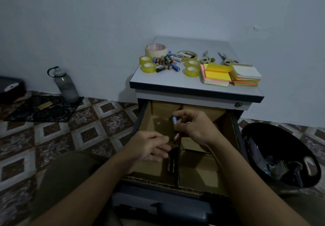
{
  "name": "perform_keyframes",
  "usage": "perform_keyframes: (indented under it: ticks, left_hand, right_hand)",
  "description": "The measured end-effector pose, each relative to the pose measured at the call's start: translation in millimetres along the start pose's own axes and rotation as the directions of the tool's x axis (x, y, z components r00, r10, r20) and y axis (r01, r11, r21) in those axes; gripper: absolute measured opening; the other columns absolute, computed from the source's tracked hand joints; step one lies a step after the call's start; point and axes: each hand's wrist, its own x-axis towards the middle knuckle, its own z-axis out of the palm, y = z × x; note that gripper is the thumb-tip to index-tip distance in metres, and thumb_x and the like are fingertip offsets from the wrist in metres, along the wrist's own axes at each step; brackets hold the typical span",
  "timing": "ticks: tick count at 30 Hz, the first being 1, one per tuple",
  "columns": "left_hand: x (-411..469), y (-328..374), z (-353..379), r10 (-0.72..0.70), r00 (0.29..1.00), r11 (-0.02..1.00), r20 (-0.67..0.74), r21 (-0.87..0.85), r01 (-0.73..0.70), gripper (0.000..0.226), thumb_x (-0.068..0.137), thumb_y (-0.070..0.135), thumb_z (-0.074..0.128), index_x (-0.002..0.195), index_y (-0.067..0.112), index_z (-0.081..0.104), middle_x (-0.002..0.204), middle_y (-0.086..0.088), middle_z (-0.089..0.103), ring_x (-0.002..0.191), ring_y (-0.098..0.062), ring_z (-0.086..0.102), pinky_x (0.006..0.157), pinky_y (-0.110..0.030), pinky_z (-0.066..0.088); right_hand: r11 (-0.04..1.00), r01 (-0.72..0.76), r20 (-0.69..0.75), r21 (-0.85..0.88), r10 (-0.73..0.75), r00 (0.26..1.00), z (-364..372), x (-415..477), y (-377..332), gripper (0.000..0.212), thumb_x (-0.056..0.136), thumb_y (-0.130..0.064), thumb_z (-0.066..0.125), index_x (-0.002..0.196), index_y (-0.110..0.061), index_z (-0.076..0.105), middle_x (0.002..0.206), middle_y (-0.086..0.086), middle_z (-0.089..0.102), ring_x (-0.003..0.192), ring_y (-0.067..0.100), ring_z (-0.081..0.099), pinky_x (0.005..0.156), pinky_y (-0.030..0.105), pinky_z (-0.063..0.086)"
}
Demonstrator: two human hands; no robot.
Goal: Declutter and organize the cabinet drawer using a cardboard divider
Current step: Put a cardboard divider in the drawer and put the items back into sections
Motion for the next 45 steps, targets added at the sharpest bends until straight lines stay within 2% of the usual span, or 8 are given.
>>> perform_keyframes:
  ticks: [8,13,17,23,30,33,37,45]
  left_hand:
    - [3,1,9,0.047,0.997,0.995,-0.066,-0.086,-0.052,0.020,0.087,0.017,0.074,0.104,0.008,0.072,0.092,-0.009,0.077,0.080,-0.020,0.072,0.077,-0.034,0.058]
    - [3,1,9,0.041,0.986,0.990,-0.164,-0.126,-0.063,0.014,0.087,0.012,0.073,0.099,0.005,0.073,0.087,-0.012,0.077,0.077,-0.021,0.073,0.066,-0.027,0.058]
    - [3,-2,4,-0.007,0.971,0.967,-0.238,-0.250,-0.054,0.015,0.089,0.012,0.070,0.103,0.006,0.071,0.090,-0.011,0.077,0.085,-0.025,0.075,0.074,-0.032,0.060]
    - [6,4,7,-0.049,0.985,0.929,-0.166,-0.369,-0.016,0.023,0.089,0.009,0.069,0.111,0.004,0.066,0.095,-0.013,0.077,0.088,-0.025,0.075,0.080,-0.036,0.059]
    - [7,4,10,0.012,0.984,0.964,-0.176,-0.258,-0.058,0.029,0.088,0.010,0.071,0.116,0.009,0.064,0.094,-0.011,0.077,0.087,-0.024,0.075,0.078,-0.035,0.060]
    - [7,4,11,0.007,0.982,0.973,-0.190,-0.224,-0.050,0.030,0.086,0.010,0.072,0.115,0.008,0.065,0.092,-0.011,0.077,0.084,-0.024,0.076,0.078,-0.036,0.061]
    - [5,4,10,0.009,0.979,0.978,-0.202,-0.201,-0.050,0.033,0.083,0.011,0.076,0.114,0.009,0.065,0.090,-0.009,0.077,0.083,-0.023,0.076,0.073,-0.032,0.061]
    - [0,4,10,-0.037,0.982,0.979,-0.188,-0.203,-0.002,0.037,0.079,0.000,0.077,0.114,0.001,0.063,0.091,-0.015,0.076,0.083,-0.027,0.076,0.068,-0.031,0.060]
  right_hand:
    - [1.000,0.027,-0.053,0.002,-0.027,0.998,15,1,3,0.035,0.091,0.000,0.062,0.122,-0.017,0.062,0.101,0.003,0.063,0.088,0.015,0.064,0.071,0.024,0.055]
    - [0.989,0.032,-0.129,0.143,-0.013,0.992,16,4,4,0.031,0.091,0.001,0.061,0.115,-0.020,0.062,0.100,0.005,0.063,0.088,0.016,0.065,0.069,0.024,0.057]
    - [0.985,0.025,-0.161,0.172,0.004,0.987,15,4,9,0.031,0.091,-0.002,0.062,0.115,-0.021,0.063,0.109,0.007,0.063,0.100,0.020,0.065,0.078,0.028,0.058]
    - [0.984,-0.018,-0.030,0.175,0.024,0.999,18,-1,11,0.031,0.089,0.000,0.065,0.117,-0.013,0.064,0.103,0.011,0.068,0.093,0.023,0.069,0.083,0.037,0.060]
    - [0.948,-0.085,0.006,0.307,0.087,0.996,18,-1,12,0.025,0.089,0.002,0.064,0.112,-0.007,0.065,0.106,0.016,0.069,0.082,0.026,0.070,0.075,0.037,0.060]
    - [0.961,-0.077,-0.006,0.267,0.081,0.997,18,-3,12,0.022,0.089,0.001,0.065,0.109,-0.008,0.066,0.104,0.012,0.070,0.091,0.026,0.071,0.078,0.038,0.061]
    - [0.965,-0.087,0.011,0.248,0.087,0.996,18,-6,10,0.022,0.088,0.001,0.066,0.109,-0.006,0.066,0.105,0.012,0.069,0.084,0.021,0.070,0.071,0.031,0.061]
    - [0.991,-0.022,0.010,0.129,0.021,1.000,17,-13,11,0.020,0.088,-0.001,0.066,0.103,-0.015,0.067,0.098,0.005,0.071,0.089,0.017,0.069,0.076,0.030,0.058]
